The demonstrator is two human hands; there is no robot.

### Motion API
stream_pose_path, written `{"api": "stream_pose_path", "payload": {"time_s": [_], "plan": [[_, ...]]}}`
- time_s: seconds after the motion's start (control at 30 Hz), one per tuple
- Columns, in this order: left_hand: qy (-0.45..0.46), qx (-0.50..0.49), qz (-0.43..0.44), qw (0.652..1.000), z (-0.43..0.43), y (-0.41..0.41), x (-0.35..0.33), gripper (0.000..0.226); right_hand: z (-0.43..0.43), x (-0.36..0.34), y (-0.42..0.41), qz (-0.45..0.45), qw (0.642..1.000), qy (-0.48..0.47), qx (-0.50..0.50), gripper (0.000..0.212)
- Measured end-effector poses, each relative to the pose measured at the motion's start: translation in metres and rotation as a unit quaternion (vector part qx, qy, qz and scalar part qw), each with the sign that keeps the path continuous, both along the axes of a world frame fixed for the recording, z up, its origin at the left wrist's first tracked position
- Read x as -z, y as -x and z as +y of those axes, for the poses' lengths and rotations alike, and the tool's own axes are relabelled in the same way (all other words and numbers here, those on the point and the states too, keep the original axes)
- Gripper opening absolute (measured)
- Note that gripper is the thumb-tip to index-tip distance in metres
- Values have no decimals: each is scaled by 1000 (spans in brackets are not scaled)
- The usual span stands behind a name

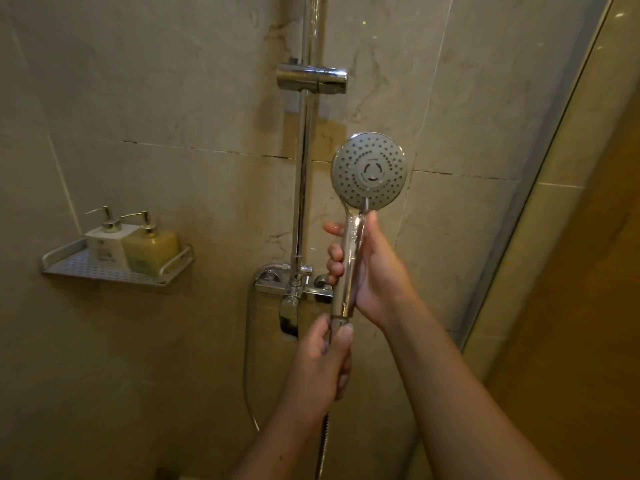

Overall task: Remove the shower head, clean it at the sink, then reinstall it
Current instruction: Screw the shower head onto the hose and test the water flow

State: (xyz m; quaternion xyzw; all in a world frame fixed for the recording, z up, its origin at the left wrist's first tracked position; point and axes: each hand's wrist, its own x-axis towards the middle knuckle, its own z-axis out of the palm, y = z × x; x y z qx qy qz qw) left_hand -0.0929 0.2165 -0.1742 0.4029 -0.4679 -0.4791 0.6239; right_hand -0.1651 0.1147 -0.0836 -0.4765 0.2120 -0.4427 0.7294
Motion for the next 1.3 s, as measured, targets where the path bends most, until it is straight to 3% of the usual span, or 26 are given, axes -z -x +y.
{"api": "stream_pose_path", "payload": {"time_s": [0.17,0.3,0.5,0.6,0.73,0.9,0.97,1.07,1.13,1.3], "plan": [[-1,1,10,1000,-2,-3,2,27,0,-1,1,-35,998,-33,-34,57],[14,8,7,1000,-3,-4,4,13,0,-2,3,-32,998,-27,-42,49],[13,9,16,1000,-4,-3,2,18,1,0,-1,0,996,79,44,22],[14,6,13,1000,-4,-2,2,11,2,-3,-5,-3,997,65,39,28],[5,0,3,1000,-5,-3,2,11,2,-3,-6,59,993,91,50,19],[-6,-23,-19,1000,-4,-6,3,16,2,-5,-6,26,1000,1,-13,58],[-6,-24,-21,999,-3,-7,4,11,0,-5,-4,0,999,-15,-36,57],[0,-22,-12,1000,-2,-8,5,27,-2,-3,-3,-3,999,-13,-53,52],[2,-16,-8,1000,-1,-7,5,33,-4,-1,-4,12,999,11,-31,49],[8,-11,-3,1000,-2,-6,4,23,-2,2,-7,-2,997,70,26,35]]}}
